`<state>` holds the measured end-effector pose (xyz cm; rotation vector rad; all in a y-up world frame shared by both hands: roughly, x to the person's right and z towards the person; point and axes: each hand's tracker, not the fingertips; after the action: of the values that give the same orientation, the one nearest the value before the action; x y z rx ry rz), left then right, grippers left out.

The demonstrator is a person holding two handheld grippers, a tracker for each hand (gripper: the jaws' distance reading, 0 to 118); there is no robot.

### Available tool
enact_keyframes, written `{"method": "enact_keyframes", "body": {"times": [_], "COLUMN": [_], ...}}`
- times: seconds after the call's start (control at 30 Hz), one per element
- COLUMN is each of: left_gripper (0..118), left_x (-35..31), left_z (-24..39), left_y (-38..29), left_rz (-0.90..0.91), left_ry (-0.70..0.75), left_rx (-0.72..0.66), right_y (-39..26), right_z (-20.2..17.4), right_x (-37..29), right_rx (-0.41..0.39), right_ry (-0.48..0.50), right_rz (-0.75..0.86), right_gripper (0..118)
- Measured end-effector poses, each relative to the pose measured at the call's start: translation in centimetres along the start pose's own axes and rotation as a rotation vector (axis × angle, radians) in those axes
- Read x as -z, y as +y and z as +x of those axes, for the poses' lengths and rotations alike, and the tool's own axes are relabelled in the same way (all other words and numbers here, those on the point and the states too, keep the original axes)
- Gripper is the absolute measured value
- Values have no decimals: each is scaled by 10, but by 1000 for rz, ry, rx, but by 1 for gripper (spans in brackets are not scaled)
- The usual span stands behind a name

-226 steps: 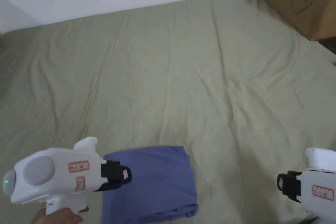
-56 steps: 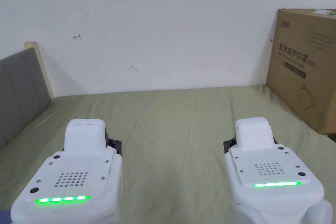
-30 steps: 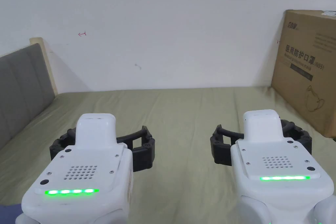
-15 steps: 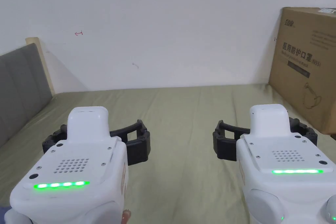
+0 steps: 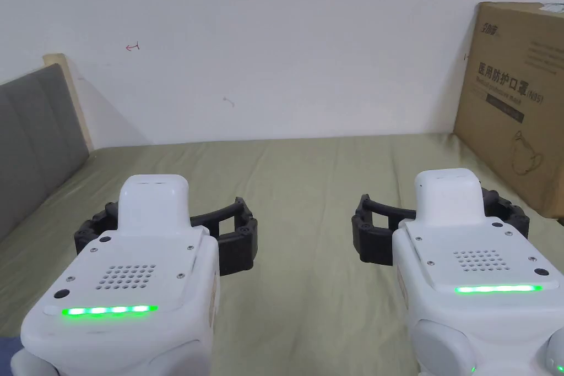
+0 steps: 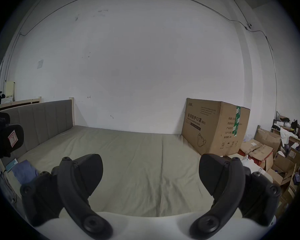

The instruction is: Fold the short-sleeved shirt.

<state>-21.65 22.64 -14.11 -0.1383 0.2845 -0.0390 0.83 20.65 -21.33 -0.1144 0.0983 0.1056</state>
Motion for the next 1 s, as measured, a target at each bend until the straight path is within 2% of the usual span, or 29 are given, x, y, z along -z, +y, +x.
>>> {"method": "enact_keyframes", "body": {"times": [0.17, 0.43, 1.0], "left_gripper": [111, 111, 111], "left_x": [3, 6, 2], "left_z": [-2, 2, 4], "left_y": [-1, -1, -2], "left_rz": [-33, -63, -13], "left_ry": [-15, 12, -32], "left_rx": [-38, -11, -20], "right_y": [1, -1, -3], "right_z": [1, 2, 4], "right_x": [2, 1, 0], "right_rx": [9, 12, 20], "right_ry": [-3, 0, 3], "right_rz": [-13, -26, -23], "right_gripper": [112, 112, 112]}}
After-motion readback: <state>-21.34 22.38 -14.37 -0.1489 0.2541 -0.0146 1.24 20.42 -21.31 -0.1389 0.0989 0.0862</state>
